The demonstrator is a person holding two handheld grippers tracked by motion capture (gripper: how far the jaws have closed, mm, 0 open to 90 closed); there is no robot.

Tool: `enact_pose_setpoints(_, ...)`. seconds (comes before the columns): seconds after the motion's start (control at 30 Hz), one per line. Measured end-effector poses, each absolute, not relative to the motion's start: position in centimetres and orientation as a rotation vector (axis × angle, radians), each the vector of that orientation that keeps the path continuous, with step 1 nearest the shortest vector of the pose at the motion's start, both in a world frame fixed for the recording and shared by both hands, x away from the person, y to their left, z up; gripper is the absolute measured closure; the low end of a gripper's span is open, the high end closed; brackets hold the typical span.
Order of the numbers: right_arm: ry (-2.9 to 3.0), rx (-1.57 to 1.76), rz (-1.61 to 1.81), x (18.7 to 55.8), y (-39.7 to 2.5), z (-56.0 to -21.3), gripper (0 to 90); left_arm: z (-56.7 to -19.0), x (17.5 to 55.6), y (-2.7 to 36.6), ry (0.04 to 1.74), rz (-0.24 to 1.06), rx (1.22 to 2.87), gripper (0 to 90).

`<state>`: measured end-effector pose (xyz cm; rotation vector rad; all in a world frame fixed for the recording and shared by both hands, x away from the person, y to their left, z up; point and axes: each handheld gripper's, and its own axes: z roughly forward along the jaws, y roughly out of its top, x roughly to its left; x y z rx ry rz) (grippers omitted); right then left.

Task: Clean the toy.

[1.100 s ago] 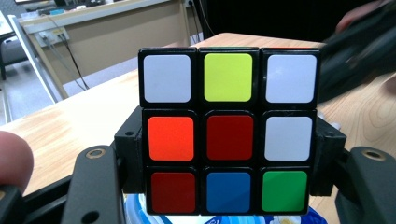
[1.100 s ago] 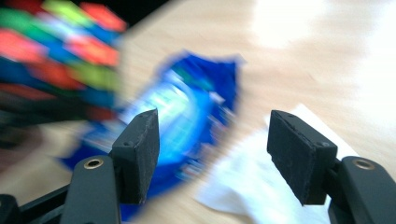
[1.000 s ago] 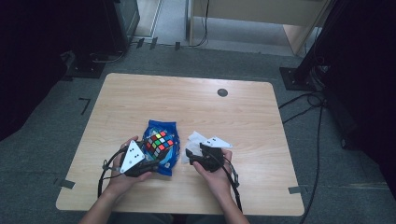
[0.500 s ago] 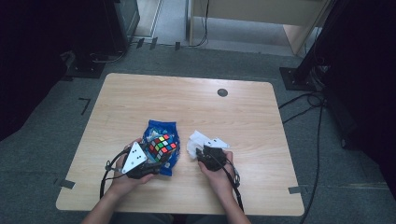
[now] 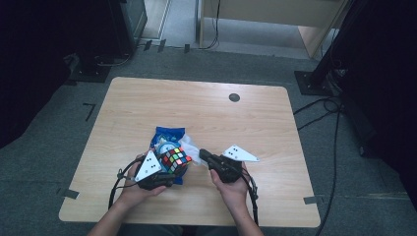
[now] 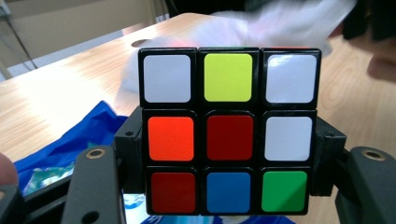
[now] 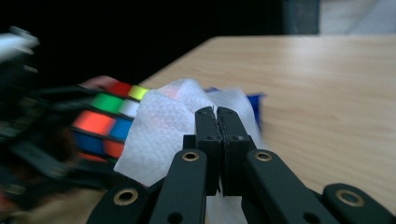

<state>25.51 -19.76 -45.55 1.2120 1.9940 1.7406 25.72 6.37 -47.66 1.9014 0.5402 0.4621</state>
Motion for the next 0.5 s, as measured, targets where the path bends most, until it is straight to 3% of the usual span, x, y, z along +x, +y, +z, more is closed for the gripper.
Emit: enact_pose_setpoints(0.5,2.147,1.072,1.869,23.2,-16.5,-42.9,89.3,-46.9,24.8,5.3,0.494,0.452,1.910,34.0)
